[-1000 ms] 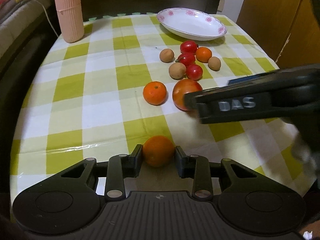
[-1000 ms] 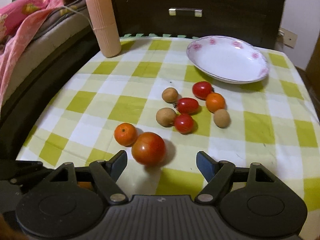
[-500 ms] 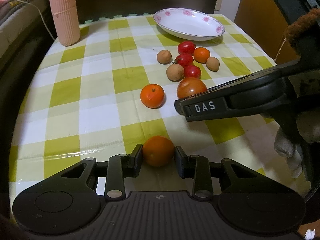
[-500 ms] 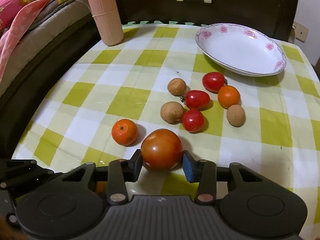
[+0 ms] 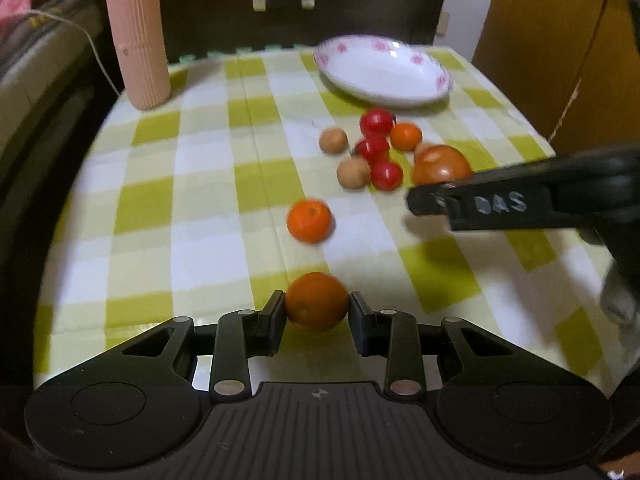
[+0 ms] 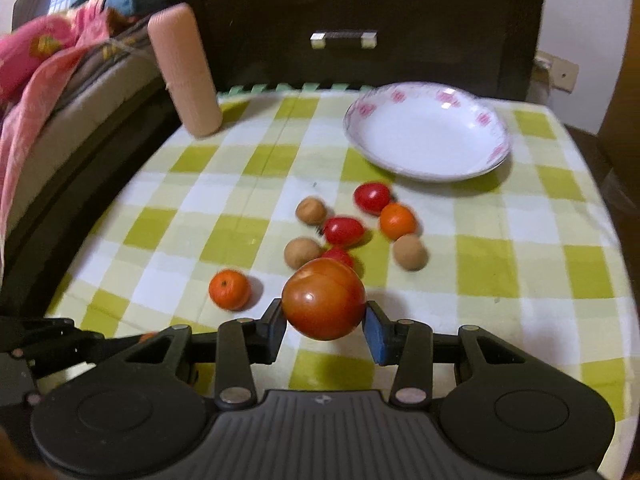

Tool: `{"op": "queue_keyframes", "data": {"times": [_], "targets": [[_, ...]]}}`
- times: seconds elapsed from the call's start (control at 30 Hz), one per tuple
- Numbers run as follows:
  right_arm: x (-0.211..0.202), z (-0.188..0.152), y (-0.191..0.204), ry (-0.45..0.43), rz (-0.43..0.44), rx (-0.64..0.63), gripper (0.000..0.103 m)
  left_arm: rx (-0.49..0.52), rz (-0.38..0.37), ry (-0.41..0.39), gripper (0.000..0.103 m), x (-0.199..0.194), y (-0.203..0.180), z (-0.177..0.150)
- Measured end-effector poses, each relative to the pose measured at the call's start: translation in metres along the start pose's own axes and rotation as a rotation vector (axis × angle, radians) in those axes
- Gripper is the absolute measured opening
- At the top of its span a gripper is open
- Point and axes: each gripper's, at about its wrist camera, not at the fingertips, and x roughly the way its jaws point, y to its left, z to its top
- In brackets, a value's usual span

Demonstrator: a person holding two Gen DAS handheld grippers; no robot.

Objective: Organize fruits
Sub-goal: 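Carry the tangerine with the left tool while the right tool carries the tomato to the bowl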

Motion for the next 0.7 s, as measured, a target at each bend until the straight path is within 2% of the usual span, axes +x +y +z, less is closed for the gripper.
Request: {"op": "queue_keyframes", "data": {"times": [0.23, 0.43, 0.7], "targets": [[-0.021, 0.022, -0.023, -0.079, -0.050, 0.066, 0.040, 0.020, -0.035, -0.104, 0.041, -0.008, -0.016, 0.049], [-0.010, 0.050, -0.052, -0.086, -0.085, 0.125, 0.040, 0.024, -0.071, -0.146, 0.041, 0.013, -0.026, 0.089], [0.020, 0.090, -0.078, -0.087, -0.146, 0.107, 0.040, 0.007, -0.069, -0.161, 0.041, 0.053, -0.023, 0.143]]}}
